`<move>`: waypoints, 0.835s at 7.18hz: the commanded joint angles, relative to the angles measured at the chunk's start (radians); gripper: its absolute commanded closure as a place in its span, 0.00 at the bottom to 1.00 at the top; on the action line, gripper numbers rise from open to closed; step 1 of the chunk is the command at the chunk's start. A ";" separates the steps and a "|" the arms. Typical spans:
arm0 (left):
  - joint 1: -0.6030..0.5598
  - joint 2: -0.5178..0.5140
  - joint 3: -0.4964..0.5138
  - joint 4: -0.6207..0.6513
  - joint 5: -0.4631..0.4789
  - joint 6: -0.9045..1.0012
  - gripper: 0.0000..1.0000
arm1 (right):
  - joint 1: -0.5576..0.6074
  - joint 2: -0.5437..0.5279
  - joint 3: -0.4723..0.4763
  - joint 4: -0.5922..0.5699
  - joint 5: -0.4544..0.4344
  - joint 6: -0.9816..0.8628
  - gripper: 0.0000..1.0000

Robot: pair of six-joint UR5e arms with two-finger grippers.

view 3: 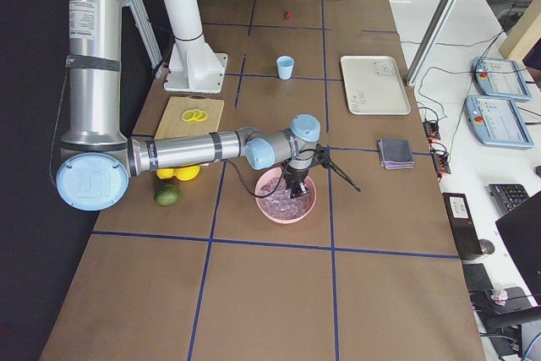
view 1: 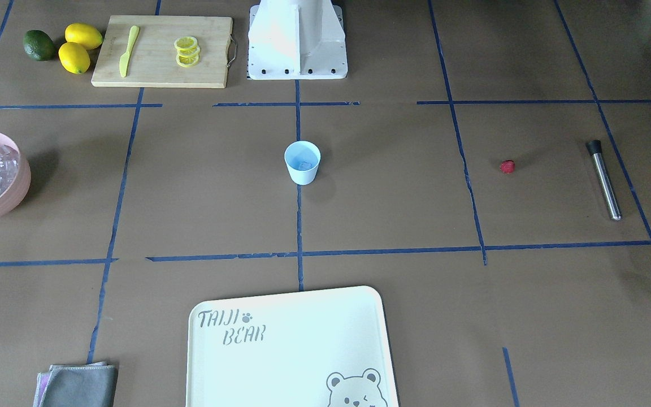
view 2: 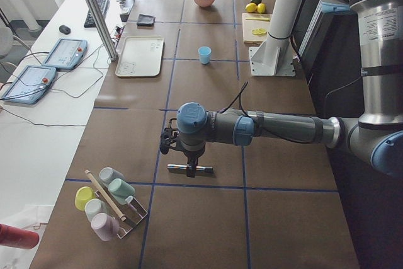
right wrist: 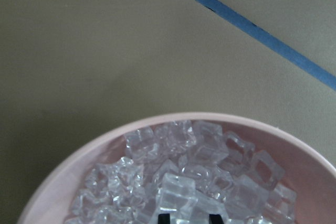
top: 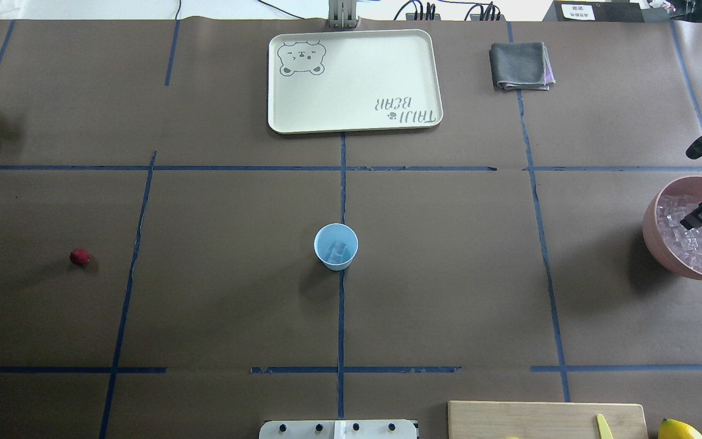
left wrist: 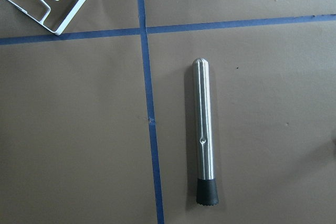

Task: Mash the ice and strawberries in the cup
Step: 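Grasp a third ice cube from the bowl with the right gripper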

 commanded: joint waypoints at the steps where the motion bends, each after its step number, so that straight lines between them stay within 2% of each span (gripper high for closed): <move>1: -0.001 0.000 -0.006 0.000 0.001 0.000 0.00 | 0.008 -0.009 0.092 -0.014 0.023 0.014 1.00; 3: 0.001 0.012 -0.006 0.000 0.001 0.001 0.00 | 0.009 -0.003 0.206 -0.050 0.064 0.130 1.00; 4: 0.001 0.014 -0.006 -0.002 0.001 0.001 0.00 | 0.003 0.006 0.249 -0.046 0.081 0.285 1.00; 5: 0.001 0.014 -0.006 -0.002 0.001 0.000 0.00 | -0.014 0.047 0.275 -0.041 0.121 0.456 1.00; 6: 0.001 0.012 -0.007 0.000 0.001 0.000 0.00 | -0.058 0.095 0.300 -0.038 0.121 0.620 1.00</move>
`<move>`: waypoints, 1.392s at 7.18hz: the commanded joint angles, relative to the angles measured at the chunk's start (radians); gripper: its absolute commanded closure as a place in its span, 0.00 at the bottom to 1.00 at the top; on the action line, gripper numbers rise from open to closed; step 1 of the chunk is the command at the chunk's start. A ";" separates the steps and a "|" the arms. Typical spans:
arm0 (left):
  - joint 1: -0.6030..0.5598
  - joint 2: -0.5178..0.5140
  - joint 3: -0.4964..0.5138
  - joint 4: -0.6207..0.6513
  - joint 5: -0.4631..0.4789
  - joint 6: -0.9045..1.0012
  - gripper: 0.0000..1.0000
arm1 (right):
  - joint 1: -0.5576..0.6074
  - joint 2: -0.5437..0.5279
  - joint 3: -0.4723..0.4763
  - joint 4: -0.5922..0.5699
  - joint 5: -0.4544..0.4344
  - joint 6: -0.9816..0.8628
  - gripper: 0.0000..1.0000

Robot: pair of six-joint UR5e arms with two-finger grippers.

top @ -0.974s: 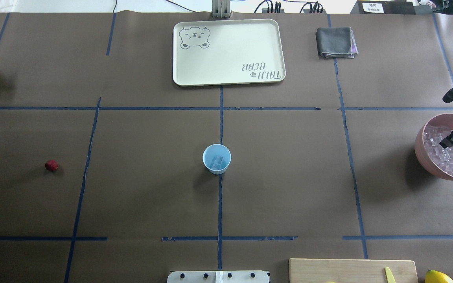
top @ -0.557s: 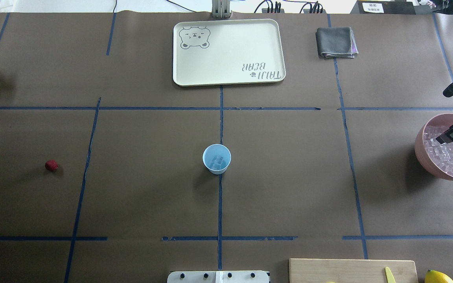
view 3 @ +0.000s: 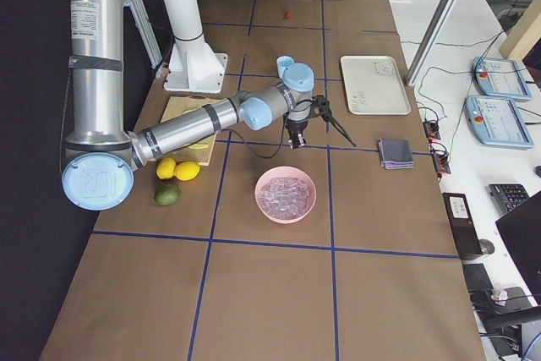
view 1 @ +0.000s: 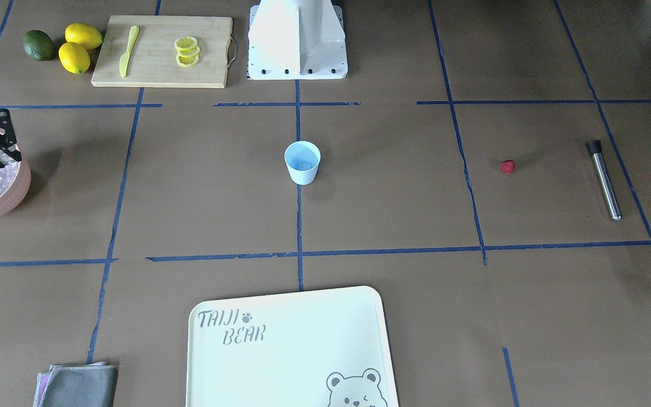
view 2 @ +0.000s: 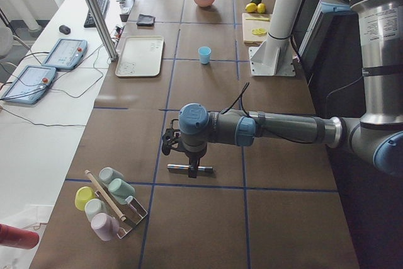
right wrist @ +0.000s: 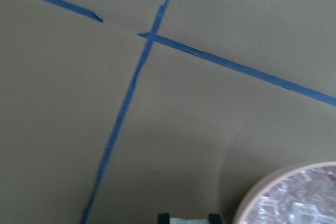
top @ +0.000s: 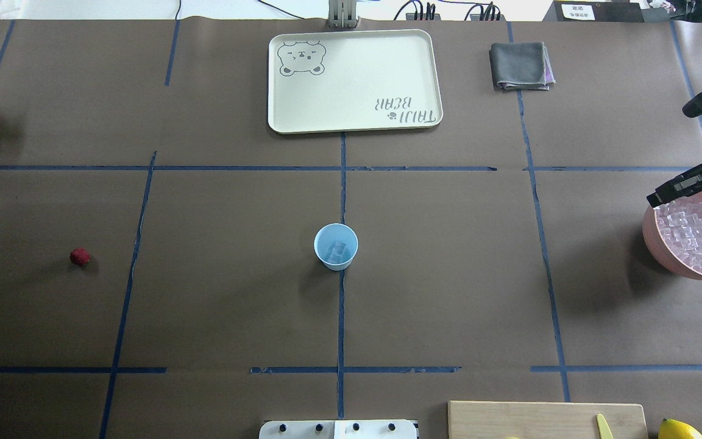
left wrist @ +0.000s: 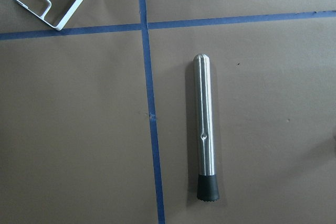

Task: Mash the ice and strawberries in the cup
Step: 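Grasp a third ice cube from the bowl with the right gripper, then carry the ice cube to the white cup and release it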

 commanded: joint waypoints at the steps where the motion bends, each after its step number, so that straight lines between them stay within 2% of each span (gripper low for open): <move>1: 0.000 0.000 -0.001 -0.001 0.000 0.000 0.00 | -0.085 0.105 0.040 0.006 0.015 0.362 1.00; 3: 0.000 0.000 -0.001 -0.001 -0.002 0.000 0.00 | -0.206 0.265 0.043 0.005 -0.025 0.702 1.00; 4: 0.000 0.000 -0.001 -0.001 -0.002 0.001 0.00 | -0.308 0.341 0.042 0.003 -0.113 0.851 1.00; 5: 0.000 0.001 0.001 -0.001 -0.002 0.003 0.00 | -0.472 0.441 0.013 -0.004 -0.278 0.991 1.00; 6: 0.000 0.001 0.004 -0.001 0.000 0.003 0.00 | -0.551 0.509 -0.035 -0.006 -0.372 1.062 1.00; 8: 0.000 0.001 0.004 -0.001 0.000 0.003 0.00 | -0.604 0.639 -0.168 0.000 -0.433 1.141 1.00; 9: 0.000 0.001 0.004 -0.002 0.000 0.003 0.00 | -0.610 0.673 -0.217 0.002 -0.444 1.144 1.00; 10: 0.000 0.001 0.001 -0.001 0.000 0.003 0.00 | -0.610 0.673 -0.225 0.002 -0.445 1.144 1.00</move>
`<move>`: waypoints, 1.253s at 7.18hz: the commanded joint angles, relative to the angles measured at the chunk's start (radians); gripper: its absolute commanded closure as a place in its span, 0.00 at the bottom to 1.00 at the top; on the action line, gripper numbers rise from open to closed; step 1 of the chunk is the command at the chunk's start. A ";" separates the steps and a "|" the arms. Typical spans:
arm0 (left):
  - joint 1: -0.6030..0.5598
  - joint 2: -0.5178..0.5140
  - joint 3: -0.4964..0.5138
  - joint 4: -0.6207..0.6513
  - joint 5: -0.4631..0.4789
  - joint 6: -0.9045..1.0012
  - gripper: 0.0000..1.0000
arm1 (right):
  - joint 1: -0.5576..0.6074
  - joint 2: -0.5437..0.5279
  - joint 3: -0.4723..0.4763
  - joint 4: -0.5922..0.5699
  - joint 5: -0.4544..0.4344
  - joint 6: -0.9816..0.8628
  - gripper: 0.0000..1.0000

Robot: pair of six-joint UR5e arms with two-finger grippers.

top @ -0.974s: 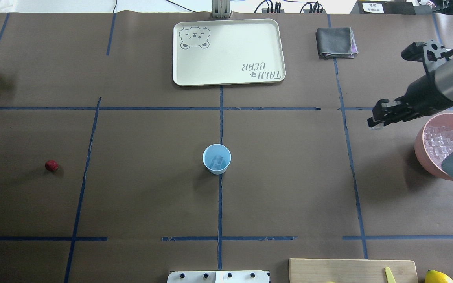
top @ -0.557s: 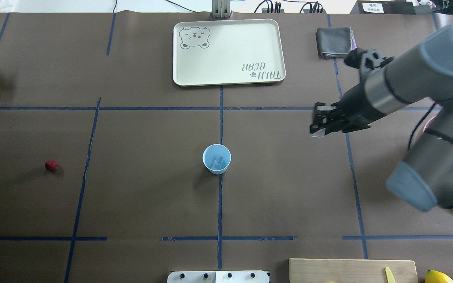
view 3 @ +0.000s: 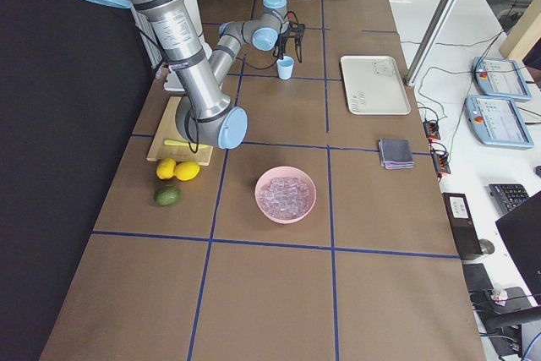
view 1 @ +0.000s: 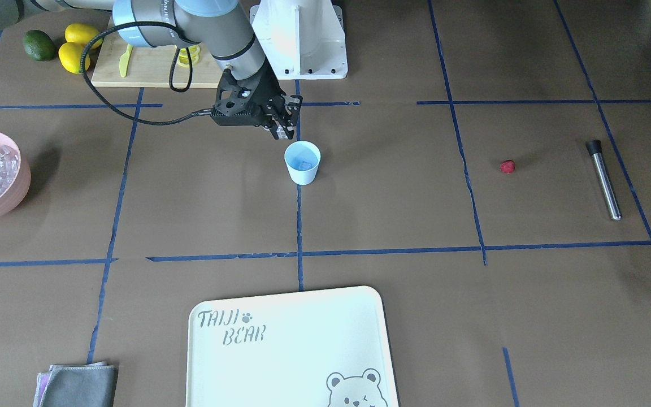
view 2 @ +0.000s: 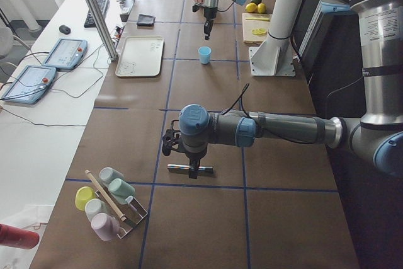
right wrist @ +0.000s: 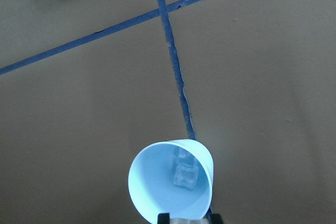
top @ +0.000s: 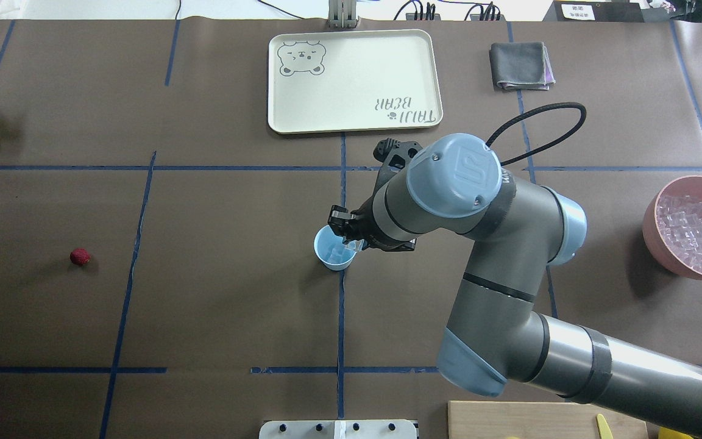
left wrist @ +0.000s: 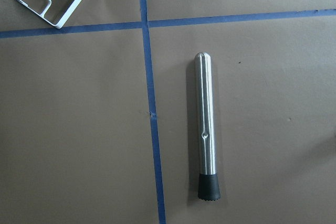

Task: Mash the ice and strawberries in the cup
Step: 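Carry the ice cube to the white cup and release it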

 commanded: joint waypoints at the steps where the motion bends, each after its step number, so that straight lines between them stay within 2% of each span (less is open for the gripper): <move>1: 0.000 0.000 -0.001 -0.001 -0.001 0.000 0.00 | -0.009 0.021 -0.039 0.002 -0.012 0.003 0.99; 4: 0.000 0.000 -0.002 -0.001 -0.001 0.000 0.00 | -0.020 0.064 -0.096 0.002 -0.045 0.000 0.95; 5: 0.000 0.000 -0.002 0.001 0.000 0.000 0.00 | -0.020 0.063 -0.102 0.001 -0.045 -0.002 0.61; 6: 0.000 0.000 -0.002 -0.001 0.000 0.000 0.00 | -0.020 0.064 -0.113 0.001 -0.045 -0.002 0.21; 7: 0.000 0.002 -0.004 -0.001 -0.001 0.000 0.00 | -0.020 0.066 -0.111 0.001 -0.047 -0.003 0.02; 9: 0.006 0.011 -0.004 -0.002 -0.001 -0.003 0.00 | -0.017 0.058 -0.072 -0.001 -0.039 -0.008 0.01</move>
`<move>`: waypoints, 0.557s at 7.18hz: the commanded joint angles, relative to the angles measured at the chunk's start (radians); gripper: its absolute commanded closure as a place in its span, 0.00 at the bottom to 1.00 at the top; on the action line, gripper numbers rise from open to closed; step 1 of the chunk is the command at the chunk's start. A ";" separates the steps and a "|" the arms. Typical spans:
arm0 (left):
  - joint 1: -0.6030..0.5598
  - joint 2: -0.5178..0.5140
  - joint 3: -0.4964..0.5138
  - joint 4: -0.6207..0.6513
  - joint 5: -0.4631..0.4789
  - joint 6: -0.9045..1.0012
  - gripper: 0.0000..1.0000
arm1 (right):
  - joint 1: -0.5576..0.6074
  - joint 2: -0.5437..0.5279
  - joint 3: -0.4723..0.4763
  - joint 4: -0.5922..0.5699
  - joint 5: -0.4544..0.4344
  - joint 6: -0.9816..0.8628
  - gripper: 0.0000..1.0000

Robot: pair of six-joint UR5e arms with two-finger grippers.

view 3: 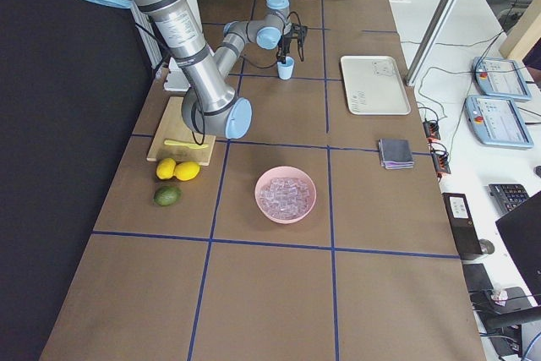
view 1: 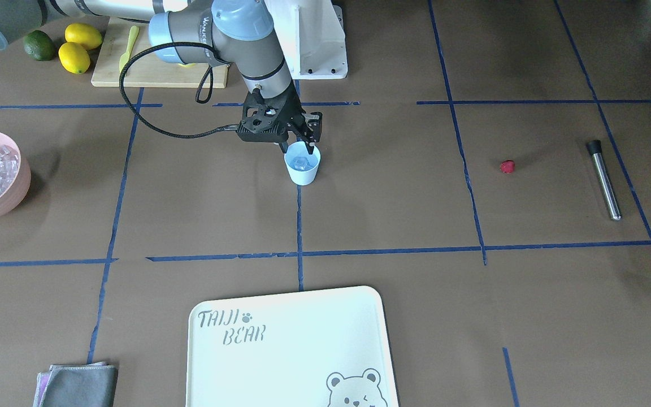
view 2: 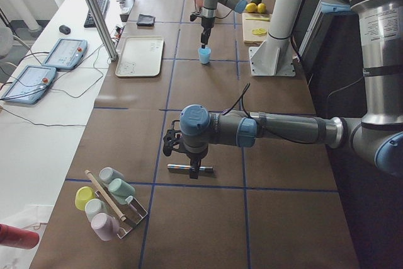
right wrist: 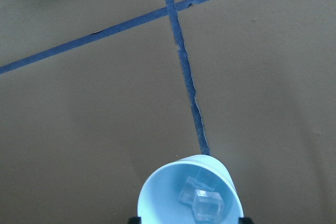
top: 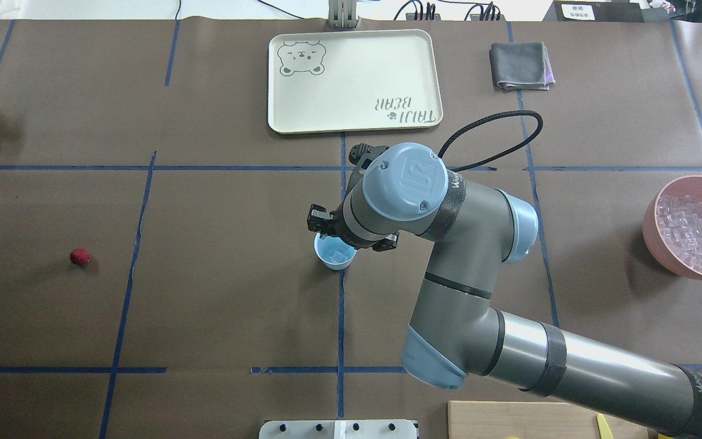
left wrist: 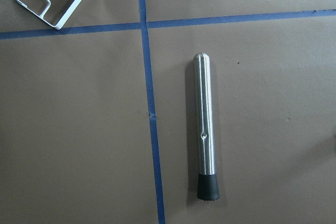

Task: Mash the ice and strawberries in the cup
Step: 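Carry the ice cube to the white cup and release it, then lower the left gripper onto the red strawberry while the right arm withdraws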

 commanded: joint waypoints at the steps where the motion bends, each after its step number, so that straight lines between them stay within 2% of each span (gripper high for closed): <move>1: 0.024 -0.003 0.000 -0.036 0.000 -0.004 0.00 | 0.040 -0.066 0.102 -0.009 0.043 -0.007 0.01; 3: 0.107 -0.004 0.000 -0.151 0.000 -0.118 0.00 | 0.193 -0.223 0.217 -0.012 0.205 -0.113 0.01; 4: 0.194 -0.005 0.000 -0.258 0.003 -0.231 0.00 | 0.256 -0.301 0.264 -0.012 0.253 -0.198 0.01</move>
